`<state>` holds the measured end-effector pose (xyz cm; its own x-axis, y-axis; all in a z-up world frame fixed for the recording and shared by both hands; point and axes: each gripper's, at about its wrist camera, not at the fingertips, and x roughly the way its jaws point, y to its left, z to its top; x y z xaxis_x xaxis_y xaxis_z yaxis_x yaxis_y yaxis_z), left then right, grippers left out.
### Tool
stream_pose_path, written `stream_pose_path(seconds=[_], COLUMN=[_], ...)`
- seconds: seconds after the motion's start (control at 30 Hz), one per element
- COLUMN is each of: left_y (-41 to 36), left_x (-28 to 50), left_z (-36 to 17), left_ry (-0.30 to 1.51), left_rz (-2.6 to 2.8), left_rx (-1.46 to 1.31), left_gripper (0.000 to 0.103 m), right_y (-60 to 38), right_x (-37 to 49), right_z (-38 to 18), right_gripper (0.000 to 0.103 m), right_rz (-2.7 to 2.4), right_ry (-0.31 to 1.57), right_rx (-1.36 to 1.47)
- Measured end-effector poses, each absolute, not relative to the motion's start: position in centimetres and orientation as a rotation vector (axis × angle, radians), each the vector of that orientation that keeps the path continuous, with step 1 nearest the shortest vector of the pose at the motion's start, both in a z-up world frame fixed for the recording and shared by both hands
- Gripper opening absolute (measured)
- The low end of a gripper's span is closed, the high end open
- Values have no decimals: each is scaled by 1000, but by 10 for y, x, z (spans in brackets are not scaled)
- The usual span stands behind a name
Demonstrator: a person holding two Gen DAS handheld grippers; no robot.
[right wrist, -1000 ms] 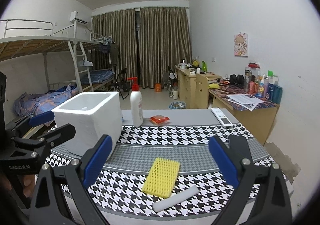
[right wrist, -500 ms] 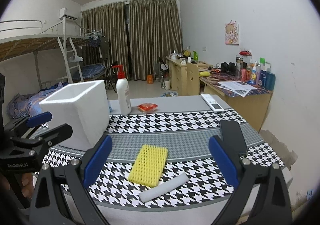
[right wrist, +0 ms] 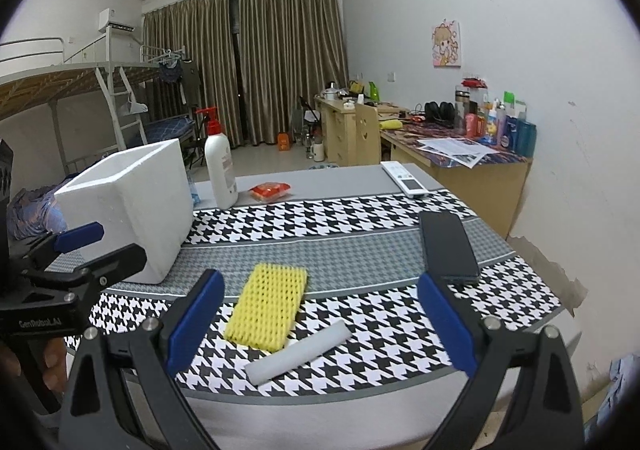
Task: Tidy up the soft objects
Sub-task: 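Move both tools toward the yellow mesh sponge and white tube, then lower the left tool onto the yellow mesh sponge and close it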
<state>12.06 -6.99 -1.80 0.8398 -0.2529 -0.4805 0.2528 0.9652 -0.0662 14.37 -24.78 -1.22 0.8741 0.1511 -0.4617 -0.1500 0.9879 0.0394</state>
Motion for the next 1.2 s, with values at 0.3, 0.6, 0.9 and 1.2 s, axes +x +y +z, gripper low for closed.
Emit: stream_pose_path(seconds=[0.3, 0.6, 0.9, 1.2], left_y=[-79, -89, -96, -110], left_x=[127, 139, 151, 166], left_z=[-26, -33, -44, -60], left_ry=[536, 569, 614, 676], left_rz=[-279, -289, -293, -309], left_rx=[12, 21, 25, 34], left_gripper=[102, 102, 102, 102], right_y=[-256, -262, -270, -279], right_x=[150, 155, 166, 176], right_z=[-21, -29, -40, -56], right_gripper=[99, 99, 99, 99], right_rz=[147, 143, 142, 146], right_ry=[512, 533, 567, 616], right_rx=[8, 11, 29, 57])
